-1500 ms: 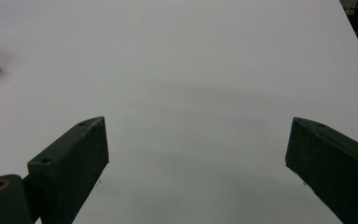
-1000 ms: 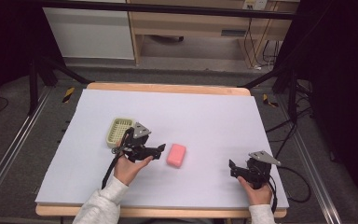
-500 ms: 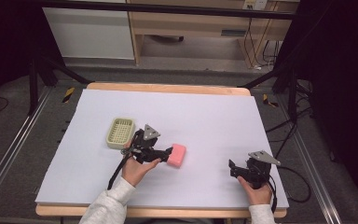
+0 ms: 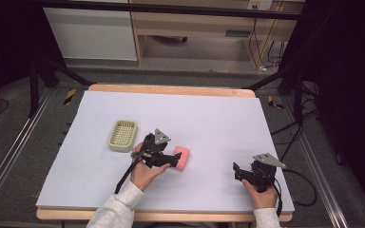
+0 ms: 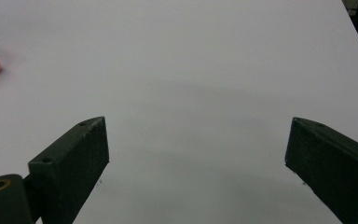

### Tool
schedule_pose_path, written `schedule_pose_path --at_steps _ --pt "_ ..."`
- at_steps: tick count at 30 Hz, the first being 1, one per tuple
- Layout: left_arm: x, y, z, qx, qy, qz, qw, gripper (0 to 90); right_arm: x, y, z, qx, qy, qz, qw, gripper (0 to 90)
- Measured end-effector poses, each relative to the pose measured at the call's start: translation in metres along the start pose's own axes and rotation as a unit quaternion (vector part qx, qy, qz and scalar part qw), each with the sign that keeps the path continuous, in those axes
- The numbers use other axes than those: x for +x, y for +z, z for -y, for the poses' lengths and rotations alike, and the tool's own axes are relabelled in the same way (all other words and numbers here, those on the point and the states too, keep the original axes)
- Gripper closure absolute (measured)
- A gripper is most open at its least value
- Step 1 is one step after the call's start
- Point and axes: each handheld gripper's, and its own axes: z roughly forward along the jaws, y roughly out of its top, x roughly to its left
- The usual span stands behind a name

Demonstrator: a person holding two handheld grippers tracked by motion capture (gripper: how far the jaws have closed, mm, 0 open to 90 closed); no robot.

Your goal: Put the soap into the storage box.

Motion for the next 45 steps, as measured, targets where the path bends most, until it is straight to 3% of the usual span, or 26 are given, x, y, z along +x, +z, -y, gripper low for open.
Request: schedule_pose_path --at_steps 22,45 --pt "-0.016 0.025 -0.002 0.025 0.010 0.009 0.9996 20.5 0.001 0.000 0.000 0.002 0.001 -0.001 1.0000 6.4" --pt "-0.018 0.050 0.002 0.067 0.008 0.004 0.9977 19.5 0.000 0.001 0.000 0.005 0.001 -0.005 1.0000 6.4"
